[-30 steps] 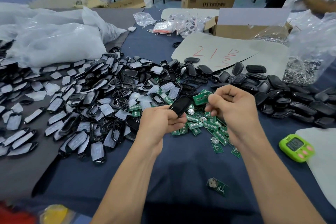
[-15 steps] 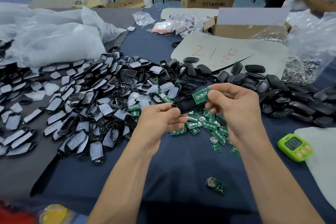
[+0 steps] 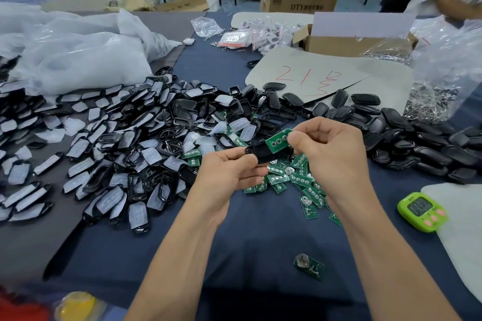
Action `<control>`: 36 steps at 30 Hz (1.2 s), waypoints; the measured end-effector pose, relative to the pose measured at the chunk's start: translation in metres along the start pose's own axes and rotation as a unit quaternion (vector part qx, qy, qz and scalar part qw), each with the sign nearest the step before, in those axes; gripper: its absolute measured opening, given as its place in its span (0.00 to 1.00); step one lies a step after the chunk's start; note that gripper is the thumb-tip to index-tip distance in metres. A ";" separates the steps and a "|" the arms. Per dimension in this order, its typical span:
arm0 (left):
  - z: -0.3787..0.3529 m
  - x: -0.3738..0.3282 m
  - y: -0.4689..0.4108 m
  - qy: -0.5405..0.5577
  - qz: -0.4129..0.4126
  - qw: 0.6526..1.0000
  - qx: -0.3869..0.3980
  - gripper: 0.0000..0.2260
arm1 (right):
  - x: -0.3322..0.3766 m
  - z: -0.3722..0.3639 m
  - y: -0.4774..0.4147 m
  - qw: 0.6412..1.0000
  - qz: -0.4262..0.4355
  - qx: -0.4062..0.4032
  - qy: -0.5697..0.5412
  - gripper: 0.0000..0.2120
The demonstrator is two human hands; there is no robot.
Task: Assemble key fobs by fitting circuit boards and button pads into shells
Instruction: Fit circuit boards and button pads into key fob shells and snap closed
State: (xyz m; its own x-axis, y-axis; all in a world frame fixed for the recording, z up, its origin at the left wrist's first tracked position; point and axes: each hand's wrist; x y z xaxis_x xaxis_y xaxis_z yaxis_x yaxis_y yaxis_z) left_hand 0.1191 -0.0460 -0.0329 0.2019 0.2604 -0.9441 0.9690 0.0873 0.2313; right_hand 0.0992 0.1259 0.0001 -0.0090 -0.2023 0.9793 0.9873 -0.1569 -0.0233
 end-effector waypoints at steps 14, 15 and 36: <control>-0.009 0.000 0.008 0.001 -0.012 1.000 0.013 0.07 | -0.013 -0.016 0.011 0.992 -0.028 -0.081 0.096 0.08; -0.010 0.000 0.008 0.001 -0.014 1.000 0.016 0.07 | -0.015 -0.017 0.012 0.991 -0.029 -0.090 0.093 0.08; -0.021 0.003 0.013 0.007 -0.041 0.999 -0.010 0.12 | -0.020 -0.017 0.014 0.991 -0.042 -0.108 0.064 0.07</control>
State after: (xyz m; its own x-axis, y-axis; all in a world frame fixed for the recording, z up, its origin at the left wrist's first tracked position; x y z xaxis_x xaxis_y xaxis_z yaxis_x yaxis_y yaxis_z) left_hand 0.1297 -0.0243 -0.0277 0.1201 0.2659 -0.9565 0.9790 0.1284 0.1586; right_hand 0.1108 0.1110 -0.0231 -0.1238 -0.2988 0.9462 0.9257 -0.3782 0.0016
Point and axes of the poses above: each hand's wrist, its own y-axis away from the middle knuckle, its own z-axis out of the back of the hand, x = y × z, and after that the axes turned 5 degrees about -z, right-handed
